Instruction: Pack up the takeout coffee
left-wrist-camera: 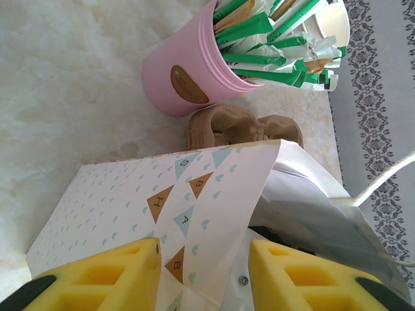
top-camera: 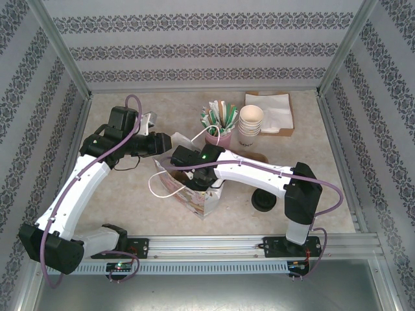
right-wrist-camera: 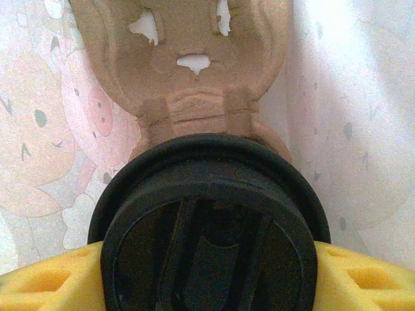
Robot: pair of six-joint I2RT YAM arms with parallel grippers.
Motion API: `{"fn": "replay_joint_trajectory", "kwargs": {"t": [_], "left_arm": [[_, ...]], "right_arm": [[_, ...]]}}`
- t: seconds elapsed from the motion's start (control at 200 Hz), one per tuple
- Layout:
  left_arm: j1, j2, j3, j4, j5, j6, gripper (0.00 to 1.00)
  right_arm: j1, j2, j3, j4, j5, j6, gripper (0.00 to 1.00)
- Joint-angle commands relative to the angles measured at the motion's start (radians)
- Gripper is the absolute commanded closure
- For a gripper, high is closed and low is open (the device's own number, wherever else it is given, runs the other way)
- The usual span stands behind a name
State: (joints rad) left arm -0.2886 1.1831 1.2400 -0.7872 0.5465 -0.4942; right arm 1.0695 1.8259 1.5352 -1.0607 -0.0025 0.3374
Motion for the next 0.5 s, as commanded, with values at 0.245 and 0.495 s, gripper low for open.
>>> {"fn": "replay_joint_trajectory", "kwargs": {"t": [0.245, 0.495], "left_arm": [[-0.013, -0.001, 0.005, -0.044, -0.003, 0.028, 0.60], [-0.015, -0.002, 0.007, -0.047, -0.002, 0.029, 0.60]], "right_arm": [[0.032, 0.229, -0.223, 0.017, -0.105, 0.007, 0.44], [0.024, 0.228, -0.269, 0.100, -0.162, 0.040, 0.44]]}}
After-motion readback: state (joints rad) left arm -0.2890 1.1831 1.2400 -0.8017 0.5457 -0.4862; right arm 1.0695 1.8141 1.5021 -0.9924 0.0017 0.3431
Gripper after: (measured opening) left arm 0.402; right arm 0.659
